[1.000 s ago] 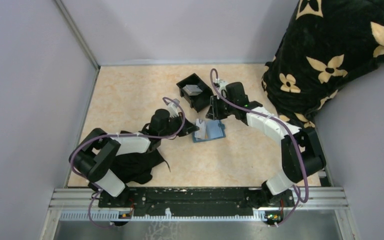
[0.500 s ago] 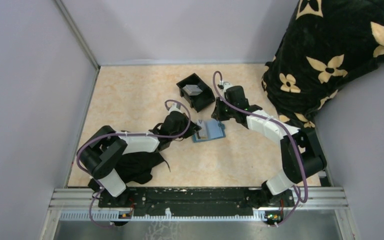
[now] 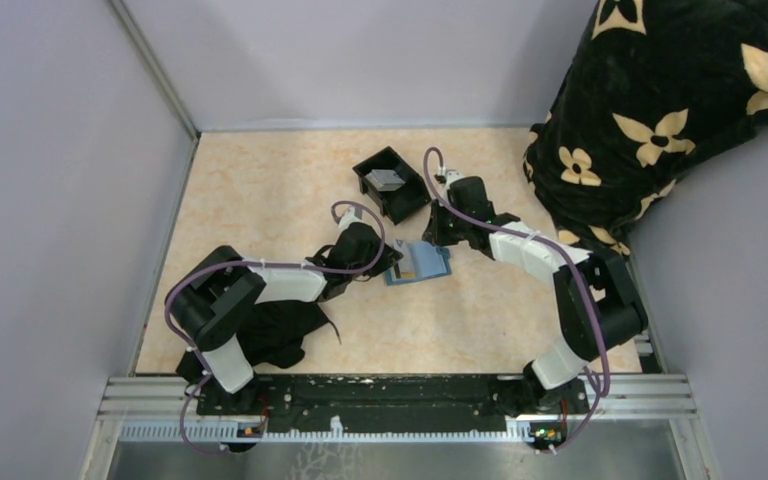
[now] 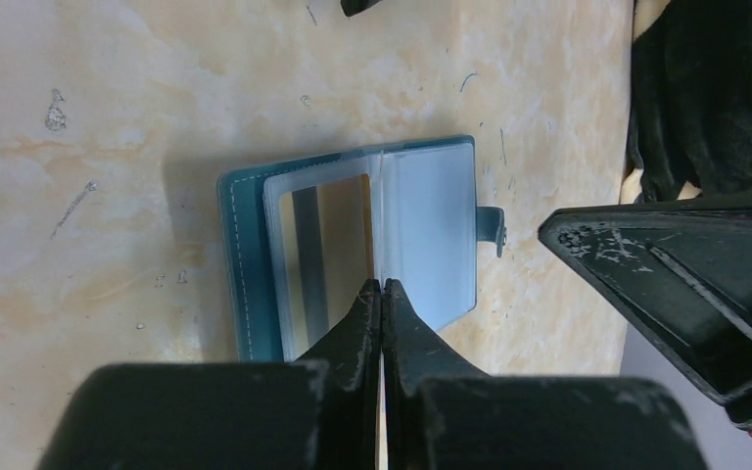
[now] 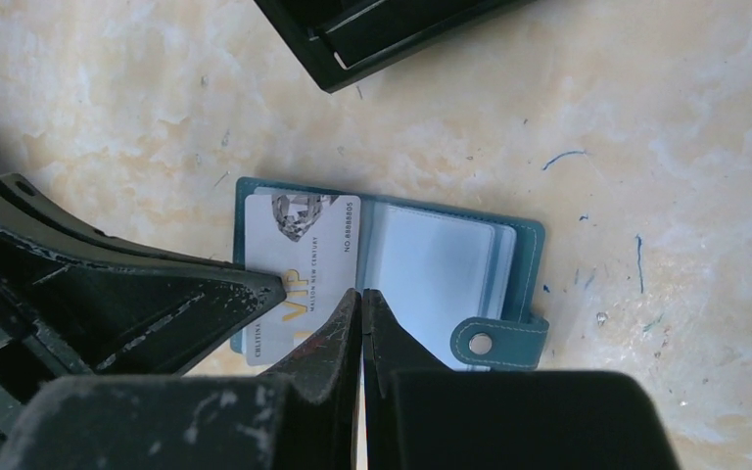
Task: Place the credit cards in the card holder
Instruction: Pick up the credit card from the storage box.
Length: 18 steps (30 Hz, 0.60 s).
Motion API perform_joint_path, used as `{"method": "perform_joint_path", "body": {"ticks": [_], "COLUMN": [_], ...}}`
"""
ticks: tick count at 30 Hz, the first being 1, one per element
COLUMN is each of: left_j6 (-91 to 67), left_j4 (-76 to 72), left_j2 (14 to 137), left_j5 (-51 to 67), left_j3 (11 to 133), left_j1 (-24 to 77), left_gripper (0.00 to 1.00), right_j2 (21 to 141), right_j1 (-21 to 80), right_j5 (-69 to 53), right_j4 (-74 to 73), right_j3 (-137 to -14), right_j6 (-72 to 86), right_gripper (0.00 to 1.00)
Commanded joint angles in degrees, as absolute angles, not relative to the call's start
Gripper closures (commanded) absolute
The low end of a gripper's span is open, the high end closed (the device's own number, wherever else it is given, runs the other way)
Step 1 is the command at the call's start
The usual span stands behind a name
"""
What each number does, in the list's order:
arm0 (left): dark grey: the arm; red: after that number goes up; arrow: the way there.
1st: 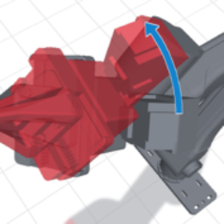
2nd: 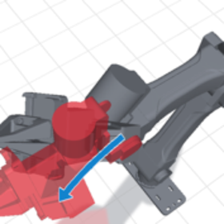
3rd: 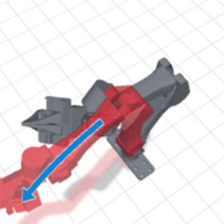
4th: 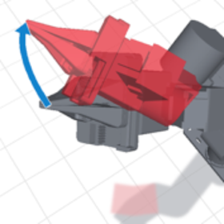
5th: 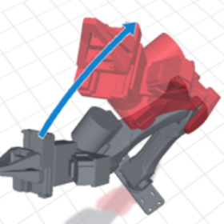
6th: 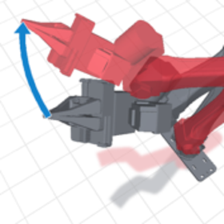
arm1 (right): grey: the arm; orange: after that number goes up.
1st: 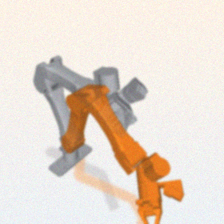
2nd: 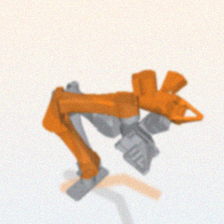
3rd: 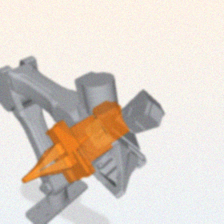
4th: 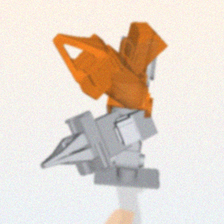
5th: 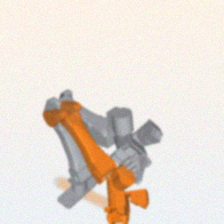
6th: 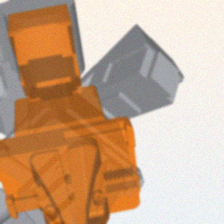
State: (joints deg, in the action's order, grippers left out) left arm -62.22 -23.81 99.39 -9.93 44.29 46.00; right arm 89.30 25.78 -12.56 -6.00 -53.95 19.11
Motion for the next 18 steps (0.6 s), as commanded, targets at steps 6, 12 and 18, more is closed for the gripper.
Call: {"method": "perform_joint_path", "body": {"ticks": [6, 12, 18], "left_j6": [-63.5, -64.2, -63.7], "left_j4": [-27.1, -29.0, -29.4], "left_j2": [99.7, 100.6, 101.3], "left_j5": [-10.1, -8.6, -8.5], "left_j3": [45.0, 44.8, 44.7], "left_j1": [46.4, 46.4, 46.4], "left_gripper": [1.0, 1.0, 1.0], "right_j2": [91.9, 93.2, 94.0], "right_j1": [26.7, 26.9, 27.0], "right_j5": [-11.5, -10.9, -10.5], "right_j4": [-3.5, -3.4, -3.5], "right_j3": [-53.1, -52.9, -52.8], "right_j6": [19.4, 19.3, 19.2], "right_gripper": [1.0, 1.0, 1.0]}}
